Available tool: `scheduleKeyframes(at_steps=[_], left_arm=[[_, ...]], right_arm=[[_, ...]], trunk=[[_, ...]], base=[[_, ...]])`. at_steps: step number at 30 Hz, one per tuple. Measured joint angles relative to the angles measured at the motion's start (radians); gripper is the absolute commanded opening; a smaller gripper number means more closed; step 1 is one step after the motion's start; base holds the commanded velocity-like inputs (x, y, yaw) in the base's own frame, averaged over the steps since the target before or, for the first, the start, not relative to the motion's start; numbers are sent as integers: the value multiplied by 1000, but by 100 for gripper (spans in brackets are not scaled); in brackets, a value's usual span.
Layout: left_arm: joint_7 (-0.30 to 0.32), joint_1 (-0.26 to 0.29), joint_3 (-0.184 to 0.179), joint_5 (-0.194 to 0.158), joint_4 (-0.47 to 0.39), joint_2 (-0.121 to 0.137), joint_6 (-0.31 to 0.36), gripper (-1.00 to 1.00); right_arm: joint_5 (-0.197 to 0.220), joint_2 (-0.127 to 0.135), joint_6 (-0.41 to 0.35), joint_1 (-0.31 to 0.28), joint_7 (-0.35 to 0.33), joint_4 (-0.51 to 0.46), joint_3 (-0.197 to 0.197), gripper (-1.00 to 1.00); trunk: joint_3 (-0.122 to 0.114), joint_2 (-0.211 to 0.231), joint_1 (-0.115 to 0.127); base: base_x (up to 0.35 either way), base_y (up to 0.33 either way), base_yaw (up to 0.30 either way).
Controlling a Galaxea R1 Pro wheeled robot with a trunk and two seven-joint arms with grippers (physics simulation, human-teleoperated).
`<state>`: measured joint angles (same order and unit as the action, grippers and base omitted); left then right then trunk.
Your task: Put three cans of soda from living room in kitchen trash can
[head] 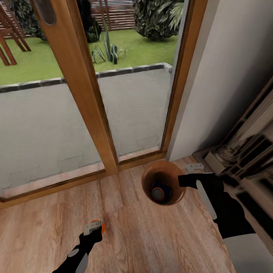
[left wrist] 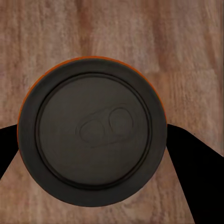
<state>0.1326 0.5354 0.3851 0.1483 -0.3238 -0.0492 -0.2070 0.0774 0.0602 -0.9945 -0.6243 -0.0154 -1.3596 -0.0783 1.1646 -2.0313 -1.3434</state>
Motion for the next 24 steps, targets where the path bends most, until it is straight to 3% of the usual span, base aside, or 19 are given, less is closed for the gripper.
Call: scheduleKeyframes(at_steps=[9,18,20,24], left_arm=[[0,0,0,30,0,0,2,-100],[7,0,0,32,-3,0,2,-100],[23,0,-1,32,-4,0,2,-100],[133,0,-1,32,-8,1,5,-100]], right_arm=[[3,1,0,0,0,-1,1,-100],[5,0,0,4,0,4,0,-100],[7,0,0,4,0,9,0,-100],[6,0,1,7,2,57,-1,-100]], trunk=[[-43,63,35],[-86,126,69],[-96,140,77],[-115,168,92]], base=[[0,0,0],[0,0,0],[0,0,0],[0,0,0]])
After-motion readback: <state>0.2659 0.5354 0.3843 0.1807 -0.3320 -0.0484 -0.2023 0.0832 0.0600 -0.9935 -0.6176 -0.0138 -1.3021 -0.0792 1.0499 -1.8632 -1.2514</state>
